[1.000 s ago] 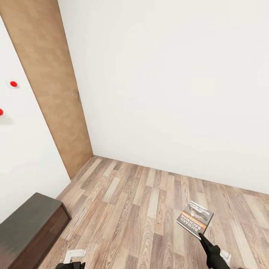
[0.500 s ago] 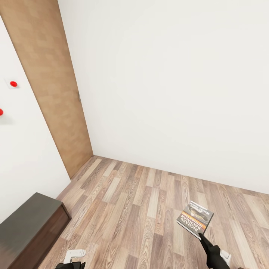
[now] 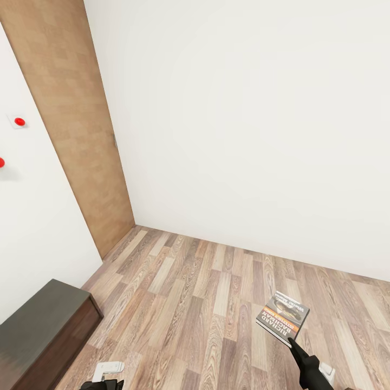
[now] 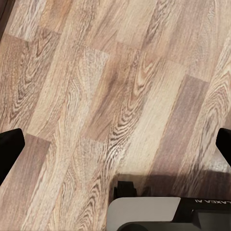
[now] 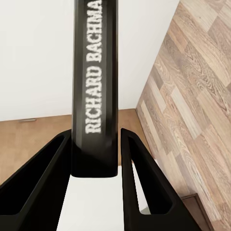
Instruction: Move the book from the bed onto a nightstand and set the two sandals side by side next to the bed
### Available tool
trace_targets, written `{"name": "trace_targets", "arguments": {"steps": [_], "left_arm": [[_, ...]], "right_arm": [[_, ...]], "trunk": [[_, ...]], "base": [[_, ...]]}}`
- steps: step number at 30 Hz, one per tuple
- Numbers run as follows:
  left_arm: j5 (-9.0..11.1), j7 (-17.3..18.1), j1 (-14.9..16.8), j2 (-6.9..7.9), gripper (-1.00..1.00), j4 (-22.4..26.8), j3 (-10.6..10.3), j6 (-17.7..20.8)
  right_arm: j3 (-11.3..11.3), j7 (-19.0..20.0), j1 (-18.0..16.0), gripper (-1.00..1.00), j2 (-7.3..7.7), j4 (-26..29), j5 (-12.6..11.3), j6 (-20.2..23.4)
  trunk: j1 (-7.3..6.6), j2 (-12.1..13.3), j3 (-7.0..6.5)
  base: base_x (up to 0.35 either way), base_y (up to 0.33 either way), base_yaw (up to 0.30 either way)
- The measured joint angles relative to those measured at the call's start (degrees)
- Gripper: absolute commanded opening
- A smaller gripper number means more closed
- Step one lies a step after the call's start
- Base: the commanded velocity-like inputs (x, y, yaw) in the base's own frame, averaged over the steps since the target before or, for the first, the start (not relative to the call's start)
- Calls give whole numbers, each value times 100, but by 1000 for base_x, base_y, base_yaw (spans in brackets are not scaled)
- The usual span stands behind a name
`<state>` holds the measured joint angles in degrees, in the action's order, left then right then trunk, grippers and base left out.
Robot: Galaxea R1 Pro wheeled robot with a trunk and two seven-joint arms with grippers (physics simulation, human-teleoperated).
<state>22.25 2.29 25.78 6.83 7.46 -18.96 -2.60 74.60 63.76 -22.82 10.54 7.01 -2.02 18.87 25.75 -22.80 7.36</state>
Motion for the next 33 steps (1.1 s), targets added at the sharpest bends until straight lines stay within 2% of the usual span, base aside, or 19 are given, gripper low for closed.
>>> {"name": "trace_targets", "arguments": {"steps": [8, 16, 22, 33], "left_arm": [[0, -7, 0, 0, 100, -1, 0, 0], [0, -8, 0, 0, 100, -1, 2, 0], [0, -9, 0, -3, 100, -1, 2, 0], [0, -14, 1, -7, 100, -1, 0, 0]], "right_arm": [[-5, 2, 0, -100, 0, -1, 4, 0], [-15, 0, 0, -100, -2, 0, 5, -1], [-151, -4, 0, -100, -3, -1, 3, -1], [-200, -5, 0, -100, -6, 0, -2, -7]], "trunk": [[0, 0, 0], [176, -320, 144], [308, -562, 252], [550, -1004, 451]], "base": [[0, 0, 0], [0, 0, 0], [0, 0, 0], [0, 0, 0]]}}
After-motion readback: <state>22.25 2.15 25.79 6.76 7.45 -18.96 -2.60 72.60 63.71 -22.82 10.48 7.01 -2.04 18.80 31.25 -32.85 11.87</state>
